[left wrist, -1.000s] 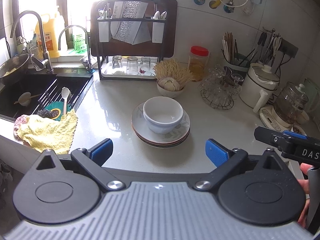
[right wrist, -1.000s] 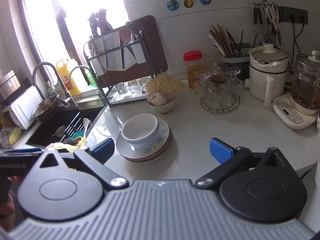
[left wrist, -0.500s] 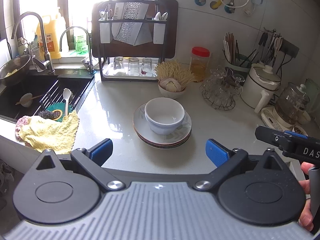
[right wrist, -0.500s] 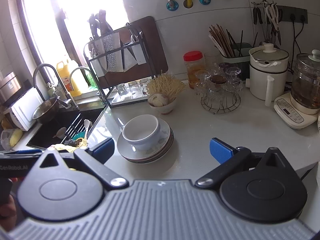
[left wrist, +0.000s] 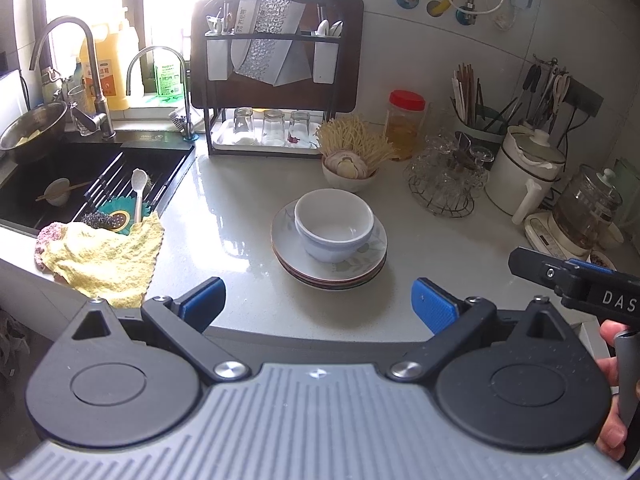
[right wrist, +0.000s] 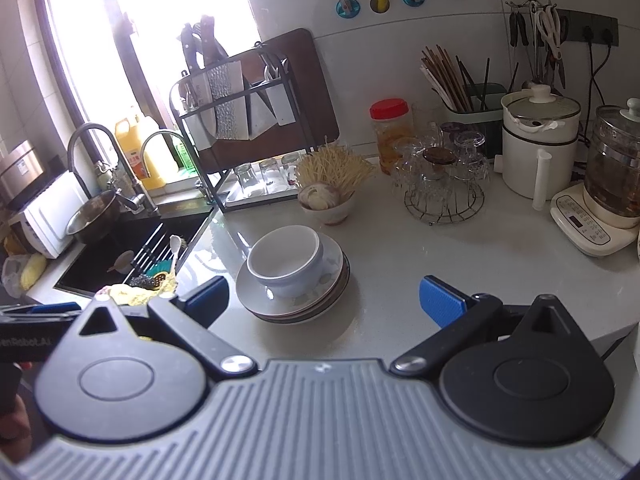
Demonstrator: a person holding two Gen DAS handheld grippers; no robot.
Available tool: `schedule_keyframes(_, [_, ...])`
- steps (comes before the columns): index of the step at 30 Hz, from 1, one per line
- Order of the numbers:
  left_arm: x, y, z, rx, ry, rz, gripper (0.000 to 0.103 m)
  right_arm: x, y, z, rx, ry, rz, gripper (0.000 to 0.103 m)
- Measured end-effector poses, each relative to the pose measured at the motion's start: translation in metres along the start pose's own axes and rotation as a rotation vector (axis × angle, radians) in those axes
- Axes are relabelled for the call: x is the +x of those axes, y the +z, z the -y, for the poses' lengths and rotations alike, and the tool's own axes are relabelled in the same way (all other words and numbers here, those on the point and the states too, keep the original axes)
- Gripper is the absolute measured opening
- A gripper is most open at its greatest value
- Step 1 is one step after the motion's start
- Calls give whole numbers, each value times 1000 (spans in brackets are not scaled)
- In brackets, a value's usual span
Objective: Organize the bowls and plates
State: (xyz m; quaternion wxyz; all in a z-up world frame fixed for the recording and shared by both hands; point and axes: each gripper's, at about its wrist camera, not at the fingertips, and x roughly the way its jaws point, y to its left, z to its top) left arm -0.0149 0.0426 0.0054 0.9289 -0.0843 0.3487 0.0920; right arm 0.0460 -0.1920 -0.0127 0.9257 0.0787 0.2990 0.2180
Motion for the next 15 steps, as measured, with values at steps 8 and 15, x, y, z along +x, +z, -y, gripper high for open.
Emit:
schedule_keyframes(8, [2, 2, 2, 0, 0, -7, 101, 1, 0, 1, -12, 2, -2, 103])
schedule_keyframes(15, [3, 2, 3, 2, 7, -5, 101, 0, 0, 0, -14, 0, -3, 103])
